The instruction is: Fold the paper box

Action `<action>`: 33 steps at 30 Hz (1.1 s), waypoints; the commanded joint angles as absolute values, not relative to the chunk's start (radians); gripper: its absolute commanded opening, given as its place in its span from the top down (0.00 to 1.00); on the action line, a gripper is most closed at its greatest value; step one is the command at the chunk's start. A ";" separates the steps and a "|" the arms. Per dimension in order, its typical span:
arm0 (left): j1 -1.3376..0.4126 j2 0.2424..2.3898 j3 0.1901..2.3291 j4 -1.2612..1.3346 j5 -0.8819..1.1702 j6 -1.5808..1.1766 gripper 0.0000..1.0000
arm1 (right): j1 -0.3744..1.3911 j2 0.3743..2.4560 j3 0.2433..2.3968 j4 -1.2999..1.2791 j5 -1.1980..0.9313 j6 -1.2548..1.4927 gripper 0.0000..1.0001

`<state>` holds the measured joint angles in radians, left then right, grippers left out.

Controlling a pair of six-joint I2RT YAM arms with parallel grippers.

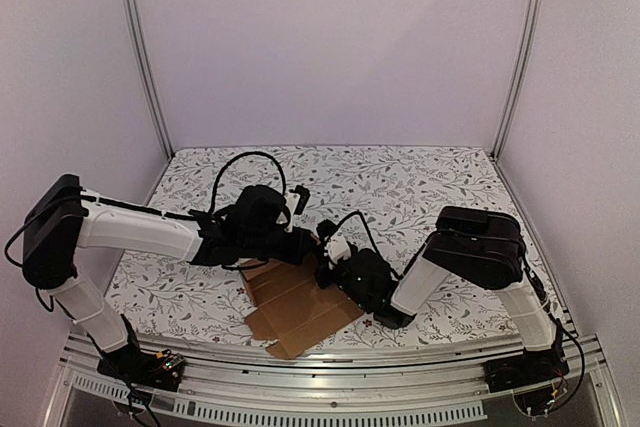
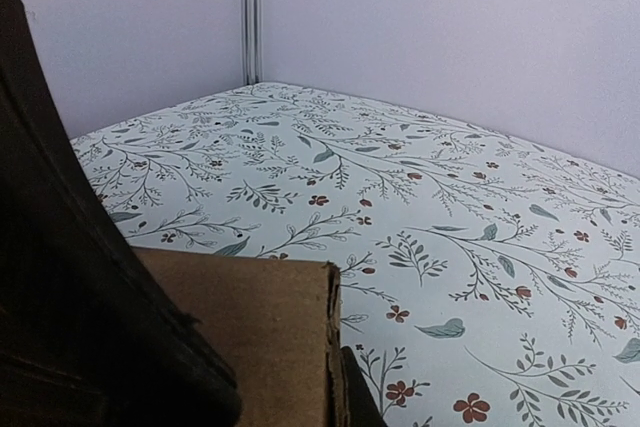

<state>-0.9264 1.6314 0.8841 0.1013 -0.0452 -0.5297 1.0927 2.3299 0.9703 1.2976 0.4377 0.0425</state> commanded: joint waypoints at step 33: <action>-0.652 1.787 0.897 0.114 0.287 -0.559 0.99 | 1.111 2.372 0.942 1.294 0.386 0.014 1.00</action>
<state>-0.6601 1.7390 0.8928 0.0113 0.1108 -0.5190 1.0996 2.3318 0.9535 1.3254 0.3927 0.0204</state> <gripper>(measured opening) 0.017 0.025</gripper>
